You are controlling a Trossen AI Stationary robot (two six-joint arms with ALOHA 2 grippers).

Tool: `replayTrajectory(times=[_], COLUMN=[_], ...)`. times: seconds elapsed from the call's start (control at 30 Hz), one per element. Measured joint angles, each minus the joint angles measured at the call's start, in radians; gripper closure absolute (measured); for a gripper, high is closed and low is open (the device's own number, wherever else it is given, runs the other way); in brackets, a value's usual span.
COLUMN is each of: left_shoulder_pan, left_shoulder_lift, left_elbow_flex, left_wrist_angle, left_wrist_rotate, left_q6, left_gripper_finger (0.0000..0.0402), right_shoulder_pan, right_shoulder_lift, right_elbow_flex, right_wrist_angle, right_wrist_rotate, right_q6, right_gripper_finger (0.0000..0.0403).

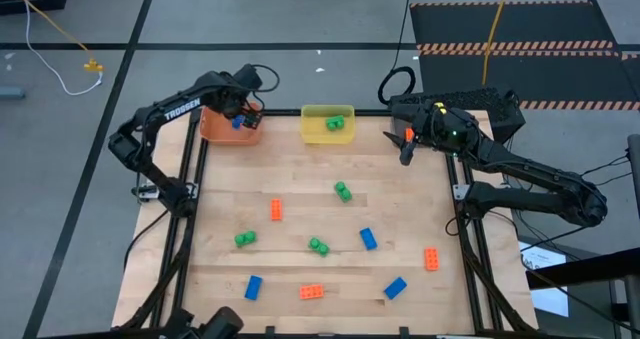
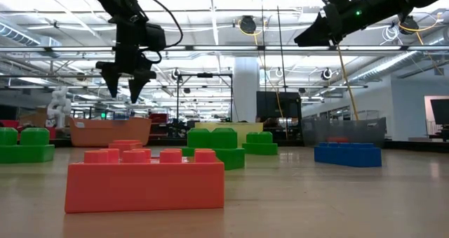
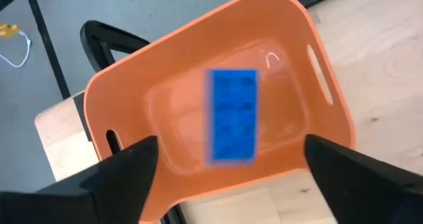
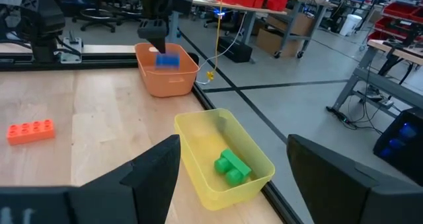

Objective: Sort & place blocks by color
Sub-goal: Put the blue game piece into the orange bin, then put the orange game piece into the black bin

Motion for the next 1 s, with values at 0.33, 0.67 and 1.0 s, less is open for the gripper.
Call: replayTrajectory(times=[0.33, 0.67, 1.0], left_shoulder_pan=[-0.007, -0.178, -0.515], left_shoulder_lift=[0.000, -0.001, -0.001], left_elbow_flex=[0.000, 0.000, 0.000], left_wrist_angle=[-0.021, -0.024, -0.026], left_wrist_rotate=[0.026, 0.253, 0.254], left_q6=[-0.024, -0.065, -0.249], left_gripper_finger=[0.0048, 0.0084, 0.0076], right_shoulder_pan=[0.000, 0.000, 0.000], right_shoulder_lift=[0.000, 0.000, 0.000], right_elbow_flex=[0.000, 0.000, 0.000], right_wrist_angle=[-0.008, -0.007, -0.012], right_wrist_rotate=[0.000, 0.000, 0.000], right_q6=[0.001, -0.008, -0.007], right_gripper_finger=[0.0135, 0.0135, 0.0135])
